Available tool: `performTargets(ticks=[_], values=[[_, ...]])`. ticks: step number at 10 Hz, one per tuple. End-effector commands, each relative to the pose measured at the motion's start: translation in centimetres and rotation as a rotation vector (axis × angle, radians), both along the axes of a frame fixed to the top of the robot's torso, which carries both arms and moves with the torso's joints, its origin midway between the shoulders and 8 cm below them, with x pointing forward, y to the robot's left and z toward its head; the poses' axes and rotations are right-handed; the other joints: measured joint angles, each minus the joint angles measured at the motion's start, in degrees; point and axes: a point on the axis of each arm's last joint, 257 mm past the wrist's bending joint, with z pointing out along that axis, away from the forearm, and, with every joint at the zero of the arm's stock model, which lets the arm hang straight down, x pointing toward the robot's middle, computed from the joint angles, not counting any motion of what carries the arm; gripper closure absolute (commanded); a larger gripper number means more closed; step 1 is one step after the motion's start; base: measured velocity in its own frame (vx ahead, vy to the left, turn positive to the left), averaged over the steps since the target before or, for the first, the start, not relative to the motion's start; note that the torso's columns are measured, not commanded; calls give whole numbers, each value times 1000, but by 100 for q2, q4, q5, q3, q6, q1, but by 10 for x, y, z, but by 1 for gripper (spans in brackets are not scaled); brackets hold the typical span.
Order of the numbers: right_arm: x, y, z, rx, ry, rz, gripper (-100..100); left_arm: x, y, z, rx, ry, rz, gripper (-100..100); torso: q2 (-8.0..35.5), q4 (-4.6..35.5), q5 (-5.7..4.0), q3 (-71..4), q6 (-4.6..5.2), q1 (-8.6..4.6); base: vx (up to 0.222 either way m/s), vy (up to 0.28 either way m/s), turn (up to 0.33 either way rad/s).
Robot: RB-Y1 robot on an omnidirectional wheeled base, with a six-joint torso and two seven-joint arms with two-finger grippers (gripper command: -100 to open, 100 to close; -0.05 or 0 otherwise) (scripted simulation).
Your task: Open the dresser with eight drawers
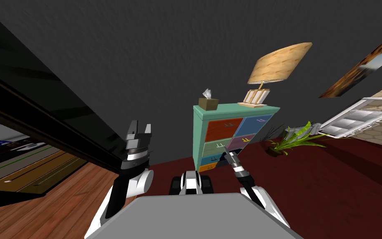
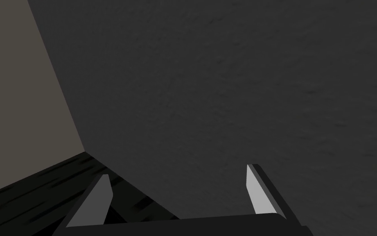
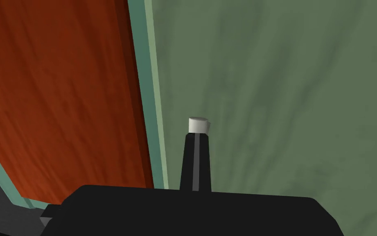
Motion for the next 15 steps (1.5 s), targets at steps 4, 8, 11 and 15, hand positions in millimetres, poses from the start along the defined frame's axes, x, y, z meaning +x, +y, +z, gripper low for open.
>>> performTargets(ticks=[4,8,11,15], values=[[-1,-7,9,-34,-8,20,-100,0,0,0,0,0,0,0,-88,-40,-19,-43,-7,-2,-129,-18,-14],[-1,-4,-4,-42,19,11,-100,0,0,0,0,0,0,0,-67,-37,-10,-34,-6,25,126,152,28],[0,2,-7,-16,18,2,-100,0,0,0,0,0,0,0,-27,-26,-28,-8,-4,-41,68,64,6],[1,1,-6,-14,18,1,100,0,0,0,0,0,0,0,-60,-35,-19,-29,-13,-1,32,30,4]])
